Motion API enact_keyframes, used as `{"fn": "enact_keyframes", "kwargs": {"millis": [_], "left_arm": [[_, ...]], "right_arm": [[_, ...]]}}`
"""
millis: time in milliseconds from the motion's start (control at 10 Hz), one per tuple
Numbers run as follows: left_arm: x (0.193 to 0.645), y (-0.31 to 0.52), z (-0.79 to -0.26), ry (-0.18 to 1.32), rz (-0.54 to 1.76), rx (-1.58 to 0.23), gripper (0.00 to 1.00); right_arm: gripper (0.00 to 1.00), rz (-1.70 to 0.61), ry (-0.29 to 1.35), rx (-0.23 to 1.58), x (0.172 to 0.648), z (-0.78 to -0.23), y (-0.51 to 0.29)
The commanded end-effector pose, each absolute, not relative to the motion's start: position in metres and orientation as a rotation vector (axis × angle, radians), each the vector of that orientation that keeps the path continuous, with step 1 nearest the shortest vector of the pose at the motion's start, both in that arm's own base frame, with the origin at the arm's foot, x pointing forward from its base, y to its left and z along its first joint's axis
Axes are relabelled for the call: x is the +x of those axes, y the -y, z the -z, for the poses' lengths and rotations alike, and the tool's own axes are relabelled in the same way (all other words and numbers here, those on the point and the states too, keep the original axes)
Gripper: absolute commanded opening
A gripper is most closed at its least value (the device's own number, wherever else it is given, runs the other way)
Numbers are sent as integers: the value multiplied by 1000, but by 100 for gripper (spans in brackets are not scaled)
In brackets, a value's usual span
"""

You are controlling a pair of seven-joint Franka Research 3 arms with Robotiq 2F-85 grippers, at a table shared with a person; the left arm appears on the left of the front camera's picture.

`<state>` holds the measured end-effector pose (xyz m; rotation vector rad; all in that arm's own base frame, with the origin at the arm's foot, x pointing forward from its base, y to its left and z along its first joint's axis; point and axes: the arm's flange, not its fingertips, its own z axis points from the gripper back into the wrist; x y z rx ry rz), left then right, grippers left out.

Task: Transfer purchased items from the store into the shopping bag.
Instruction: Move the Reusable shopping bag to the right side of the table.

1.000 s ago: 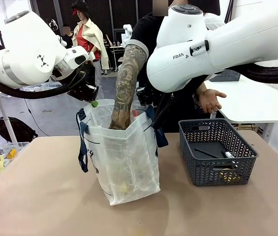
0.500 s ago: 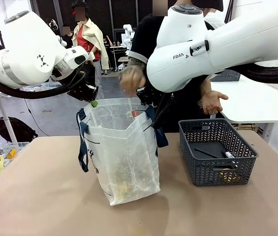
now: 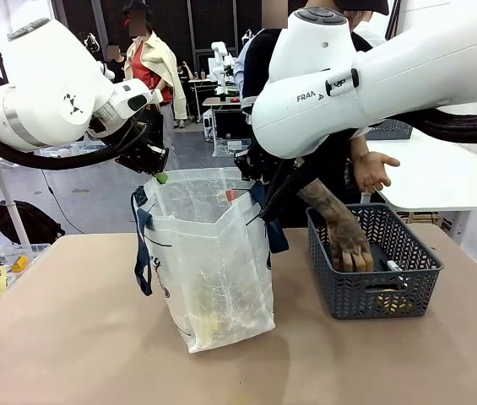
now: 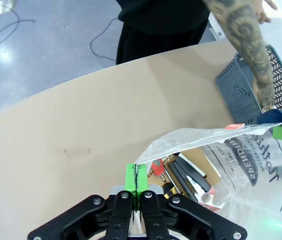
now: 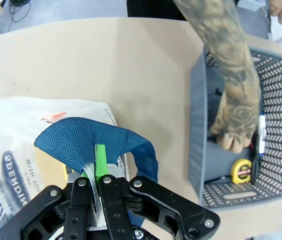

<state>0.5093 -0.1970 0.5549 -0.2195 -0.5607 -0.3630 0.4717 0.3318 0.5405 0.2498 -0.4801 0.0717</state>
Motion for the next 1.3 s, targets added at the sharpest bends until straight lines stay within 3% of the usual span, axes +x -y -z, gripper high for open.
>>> {"fn": "enact_keyframes", "kwargs": {"millis": [0, 1200], "left_arm": [[510, 193, -558, 567, 346, -213, 0], [510, 193, -558, 567, 346, -213, 0]], "right_arm": [[0, -68, 481, 246, 472, -542, -330], [0, -68, 481, 246, 472, -542, -330]]}}
